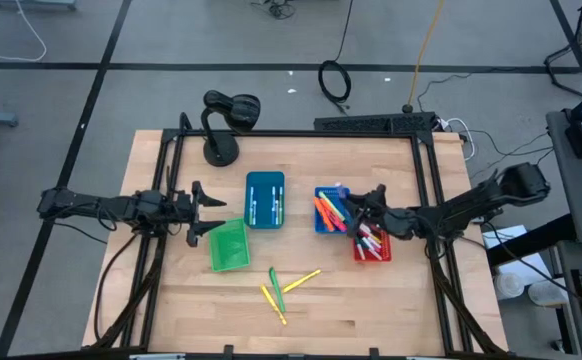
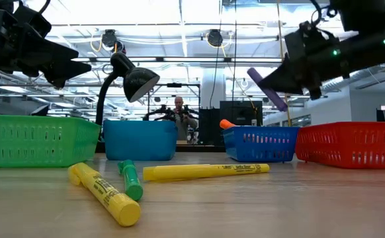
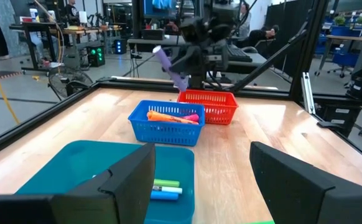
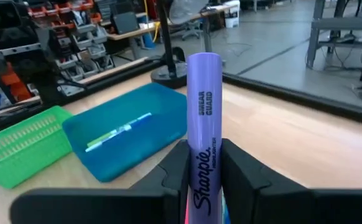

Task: Pick & Place Markers
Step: Put the violet highlighter pen into the blue bin, then put the right yellow pen into the green bin

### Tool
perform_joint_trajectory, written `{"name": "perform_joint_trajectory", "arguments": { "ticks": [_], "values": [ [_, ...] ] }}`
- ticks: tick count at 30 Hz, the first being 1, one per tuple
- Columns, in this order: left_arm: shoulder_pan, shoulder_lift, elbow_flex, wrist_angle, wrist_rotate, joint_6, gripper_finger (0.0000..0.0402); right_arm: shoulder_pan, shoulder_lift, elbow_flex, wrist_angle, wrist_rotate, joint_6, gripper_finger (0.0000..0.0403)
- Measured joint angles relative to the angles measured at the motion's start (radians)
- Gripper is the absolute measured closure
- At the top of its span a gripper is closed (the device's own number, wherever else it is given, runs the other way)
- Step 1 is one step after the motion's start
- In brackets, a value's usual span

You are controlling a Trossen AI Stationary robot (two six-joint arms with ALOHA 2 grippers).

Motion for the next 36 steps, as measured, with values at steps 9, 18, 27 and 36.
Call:
{"name": "perform_joint_trajectory", "arguments": {
  "ticks": [9,18,27,36],
  "values": [
    [0.000,0.000,0.000,0.000,0.000,0.000,0.0135,-0.001,0.074,0.026,0.030,-0.050,0.043,0.0344],
    [0.000,0.000,0.000,0.000,0.000,0.000,0.0135,0.010,0.232,0.028,0.181,-0.058,0.059,0.0344],
    [0.000,0.000,0.000,0.000,0.000,0.000,0.0135,0.010,0.233,0.028,0.204,-0.082,0.012,0.0301],
    [0.000,0.000,0.000,0.000,0.000,0.000,0.0135,0.010,0.233,0.028,0.209,-0.083,-0.011,0.0245]
  ]
}}
